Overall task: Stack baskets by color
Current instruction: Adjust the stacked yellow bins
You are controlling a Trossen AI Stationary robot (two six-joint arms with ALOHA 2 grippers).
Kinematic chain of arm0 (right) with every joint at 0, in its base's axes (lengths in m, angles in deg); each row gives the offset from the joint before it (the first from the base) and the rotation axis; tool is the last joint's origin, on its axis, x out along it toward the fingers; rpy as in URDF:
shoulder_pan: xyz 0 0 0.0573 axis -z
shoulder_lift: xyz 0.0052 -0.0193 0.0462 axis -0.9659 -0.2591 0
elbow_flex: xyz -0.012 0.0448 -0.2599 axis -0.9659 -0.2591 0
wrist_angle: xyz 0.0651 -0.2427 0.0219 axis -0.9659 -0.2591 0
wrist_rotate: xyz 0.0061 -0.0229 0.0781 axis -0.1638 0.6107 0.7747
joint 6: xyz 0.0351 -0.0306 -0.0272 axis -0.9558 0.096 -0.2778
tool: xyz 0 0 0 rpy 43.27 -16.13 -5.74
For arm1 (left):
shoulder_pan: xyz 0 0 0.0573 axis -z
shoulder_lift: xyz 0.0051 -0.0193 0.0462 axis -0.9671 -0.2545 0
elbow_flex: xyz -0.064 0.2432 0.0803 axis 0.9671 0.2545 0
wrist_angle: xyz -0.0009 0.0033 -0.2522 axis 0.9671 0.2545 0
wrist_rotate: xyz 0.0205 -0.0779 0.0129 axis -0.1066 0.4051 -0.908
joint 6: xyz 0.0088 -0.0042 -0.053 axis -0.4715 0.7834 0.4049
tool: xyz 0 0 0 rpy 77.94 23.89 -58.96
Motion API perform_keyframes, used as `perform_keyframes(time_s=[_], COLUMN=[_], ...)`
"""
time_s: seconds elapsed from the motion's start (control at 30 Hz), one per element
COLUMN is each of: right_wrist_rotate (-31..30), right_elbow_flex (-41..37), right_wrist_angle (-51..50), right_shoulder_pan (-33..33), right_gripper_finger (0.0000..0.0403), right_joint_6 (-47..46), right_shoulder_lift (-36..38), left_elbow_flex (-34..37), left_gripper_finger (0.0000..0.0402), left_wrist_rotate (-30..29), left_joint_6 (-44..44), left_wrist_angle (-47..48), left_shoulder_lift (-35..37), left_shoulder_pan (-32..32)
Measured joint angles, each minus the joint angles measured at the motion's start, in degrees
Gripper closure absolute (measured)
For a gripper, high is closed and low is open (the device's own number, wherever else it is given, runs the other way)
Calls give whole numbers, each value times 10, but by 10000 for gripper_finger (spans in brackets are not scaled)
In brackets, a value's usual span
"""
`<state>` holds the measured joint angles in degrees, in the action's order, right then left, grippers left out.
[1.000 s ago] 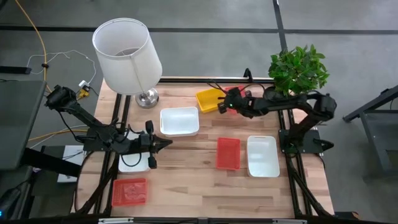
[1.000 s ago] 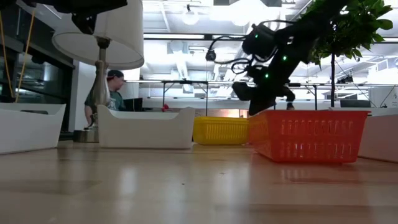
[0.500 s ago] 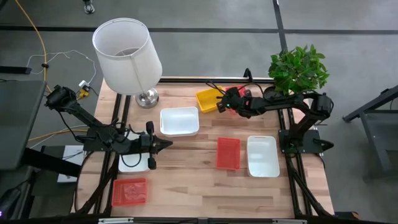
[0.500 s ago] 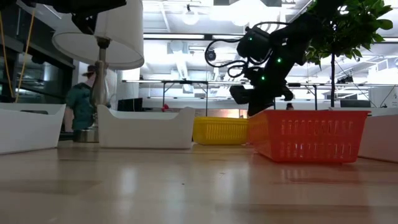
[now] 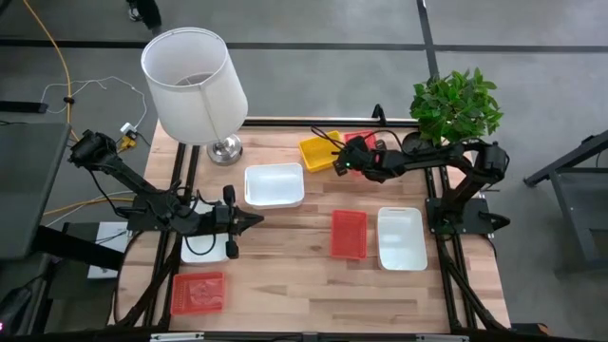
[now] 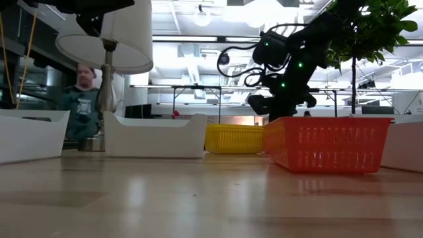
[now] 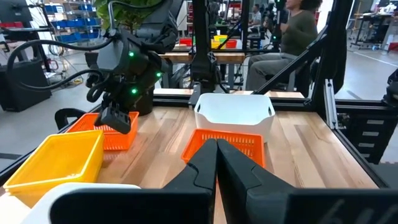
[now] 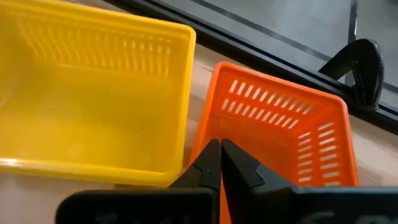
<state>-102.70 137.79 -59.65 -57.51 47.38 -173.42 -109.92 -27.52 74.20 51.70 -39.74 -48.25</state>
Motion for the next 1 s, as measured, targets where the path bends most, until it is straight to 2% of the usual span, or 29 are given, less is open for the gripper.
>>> perform_keyframes(time_s=[0.57, 0.7, 0.83, 0.93, 1.0], right_wrist_rotate=[64, 78, 56, 2, -4], right_elbow_flex=[0, 0, -1, -1, -10], right_wrist_angle=[4, 34, 38, -7, -10], right_shoulder_pan=[-27, -49, -85, -110, -128], right_gripper_finger=[403, 403, 403, 403, 403], right_joint_6=[-15, -9, 26, 40, 54], right_shoulder_lift=[0, 0, 22, 82, 131], left_elbow_flex=[0, 0, 0, 0, 0], left_gripper_finger=[401, 401, 401, 401, 401], left_wrist_rotate=[1, 8, 13, 18, 19], left_joint_6=[-1, -2, -1, 6, 8], left_wrist_angle=[0, 0, 0, 2, 8], left_shoulder_lift=[0, 0, 0, 0, 0], left_shoulder_pan=[0, 0, 0, 3, 8])
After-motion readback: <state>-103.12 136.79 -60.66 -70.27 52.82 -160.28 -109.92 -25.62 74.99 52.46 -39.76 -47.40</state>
